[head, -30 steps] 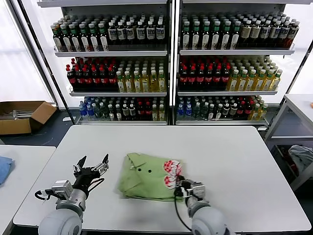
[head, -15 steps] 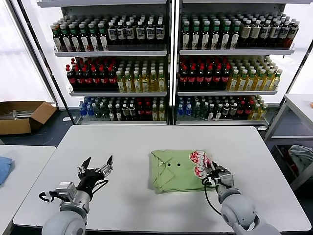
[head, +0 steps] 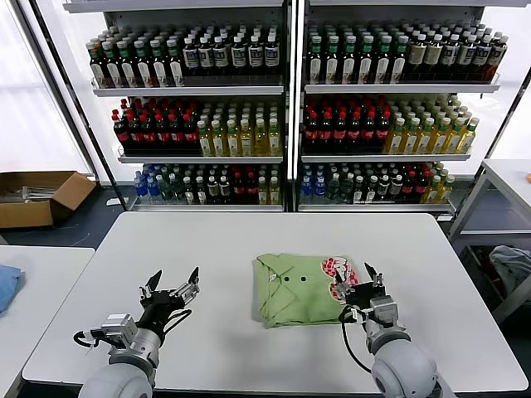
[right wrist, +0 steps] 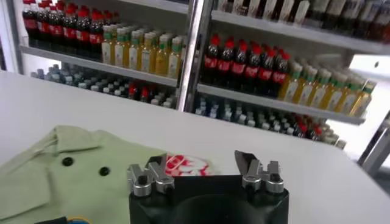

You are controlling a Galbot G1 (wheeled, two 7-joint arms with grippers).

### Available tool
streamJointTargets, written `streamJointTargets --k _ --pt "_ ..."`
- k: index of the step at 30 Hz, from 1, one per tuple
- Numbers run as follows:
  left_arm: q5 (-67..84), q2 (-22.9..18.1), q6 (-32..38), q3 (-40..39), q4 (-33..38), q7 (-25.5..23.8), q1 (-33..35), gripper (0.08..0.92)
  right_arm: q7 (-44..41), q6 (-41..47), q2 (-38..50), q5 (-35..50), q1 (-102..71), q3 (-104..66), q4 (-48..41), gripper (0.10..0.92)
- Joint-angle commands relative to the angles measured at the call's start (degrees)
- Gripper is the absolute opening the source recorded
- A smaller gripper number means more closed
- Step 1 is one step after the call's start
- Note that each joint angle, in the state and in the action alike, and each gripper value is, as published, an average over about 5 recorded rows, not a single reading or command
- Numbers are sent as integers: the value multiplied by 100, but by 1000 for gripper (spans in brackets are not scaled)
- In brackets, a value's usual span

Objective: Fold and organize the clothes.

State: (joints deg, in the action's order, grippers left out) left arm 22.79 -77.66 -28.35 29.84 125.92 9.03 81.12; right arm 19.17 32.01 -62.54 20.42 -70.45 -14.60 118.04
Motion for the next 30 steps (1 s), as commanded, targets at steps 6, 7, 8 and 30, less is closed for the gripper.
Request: streamJointTargets --k 6,7,8,30 --pt "-306 -166 138 -147 -80 -82 112 823 644 104 -747 1917 -574 -81 -110 820" --pt "-313 -162 138 -155 -91 -87 110 823 643 102 -757 1904 -610 -88 -95 821" --pt "-317 -156 137 -159 -100 -92 105 823 650 102 -764 1882 -640 -90 -76 822" --pt "-295 52 243 -24 91 -120 195 823 510 -127 -570 1193 -655 -597 1107 823"
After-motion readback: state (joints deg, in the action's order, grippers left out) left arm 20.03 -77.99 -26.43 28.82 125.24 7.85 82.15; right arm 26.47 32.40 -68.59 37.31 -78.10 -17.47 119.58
